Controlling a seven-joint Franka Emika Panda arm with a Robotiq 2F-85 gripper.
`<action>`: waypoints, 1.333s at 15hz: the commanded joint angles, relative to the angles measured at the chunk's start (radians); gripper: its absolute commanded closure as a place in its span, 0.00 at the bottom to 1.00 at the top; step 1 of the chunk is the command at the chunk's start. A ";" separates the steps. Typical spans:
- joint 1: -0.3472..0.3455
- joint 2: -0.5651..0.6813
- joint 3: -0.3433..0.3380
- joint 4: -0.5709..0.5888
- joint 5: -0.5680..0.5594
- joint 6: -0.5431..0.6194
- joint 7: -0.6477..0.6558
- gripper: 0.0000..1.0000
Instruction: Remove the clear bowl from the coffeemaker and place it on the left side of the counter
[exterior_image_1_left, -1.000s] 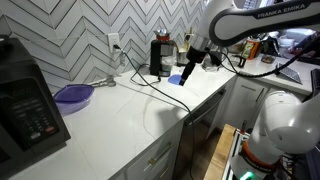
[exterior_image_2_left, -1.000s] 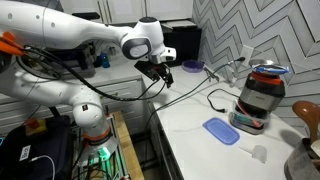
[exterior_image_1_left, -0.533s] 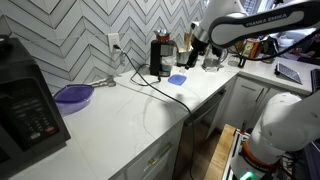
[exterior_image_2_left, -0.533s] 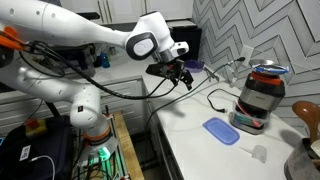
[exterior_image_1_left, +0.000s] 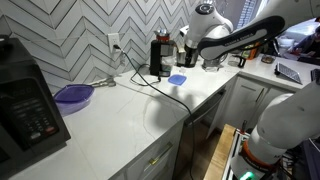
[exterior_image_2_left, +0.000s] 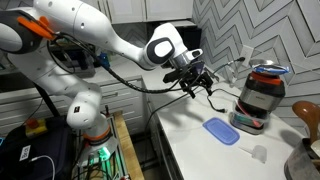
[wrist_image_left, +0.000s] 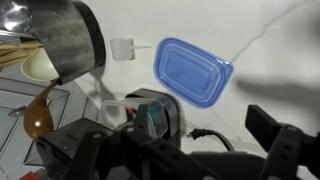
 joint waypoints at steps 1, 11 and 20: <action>0.024 0.015 -0.018 0.015 -0.011 -0.001 0.010 0.00; 0.058 0.265 -0.103 0.145 0.029 0.220 -0.151 0.00; 0.047 0.416 -0.074 0.284 0.006 0.182 -0.132 0.00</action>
